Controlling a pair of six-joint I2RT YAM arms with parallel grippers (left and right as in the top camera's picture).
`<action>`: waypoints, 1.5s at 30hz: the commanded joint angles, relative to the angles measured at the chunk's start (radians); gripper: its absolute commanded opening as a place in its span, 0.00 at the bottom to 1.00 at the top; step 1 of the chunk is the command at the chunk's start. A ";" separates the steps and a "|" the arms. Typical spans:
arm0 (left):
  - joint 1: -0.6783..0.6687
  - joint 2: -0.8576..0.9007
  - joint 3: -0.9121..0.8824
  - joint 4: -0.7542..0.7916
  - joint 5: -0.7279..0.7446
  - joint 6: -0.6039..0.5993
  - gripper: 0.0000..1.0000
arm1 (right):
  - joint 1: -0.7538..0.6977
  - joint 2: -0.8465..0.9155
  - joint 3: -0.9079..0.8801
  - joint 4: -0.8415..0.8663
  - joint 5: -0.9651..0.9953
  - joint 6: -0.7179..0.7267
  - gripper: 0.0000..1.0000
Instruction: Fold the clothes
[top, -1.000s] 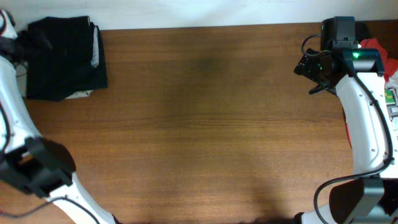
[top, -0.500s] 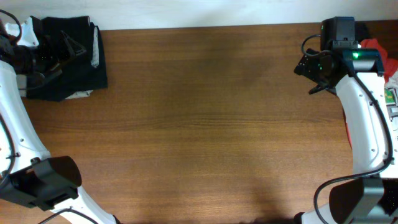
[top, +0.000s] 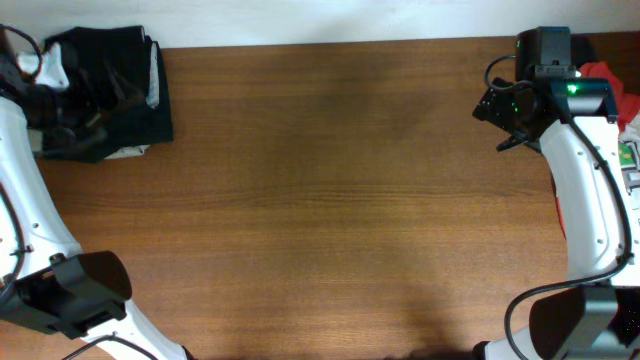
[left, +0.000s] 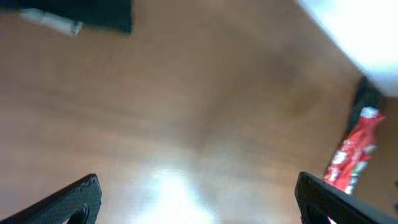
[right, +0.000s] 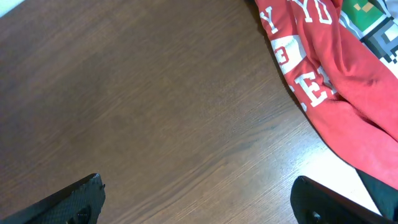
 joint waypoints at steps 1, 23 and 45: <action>-0.072 -0.048 -0.014 -0.034 -0.197 -0.005 0.99 | 0.000 0.002 0.006 0.000 0.018 0.009 0.99; -0.510 -1.321 -1.481 0.848 -0.688 -0.004 0.99 | 0.000 0.002 0.006 0.000 0.018 0.009 0.99; -0.381 -1.989 -2.301 1.612 -0.687 0.055 0.99 | 0.000 0.002 0.006 0.000 0.018 0.009 0.99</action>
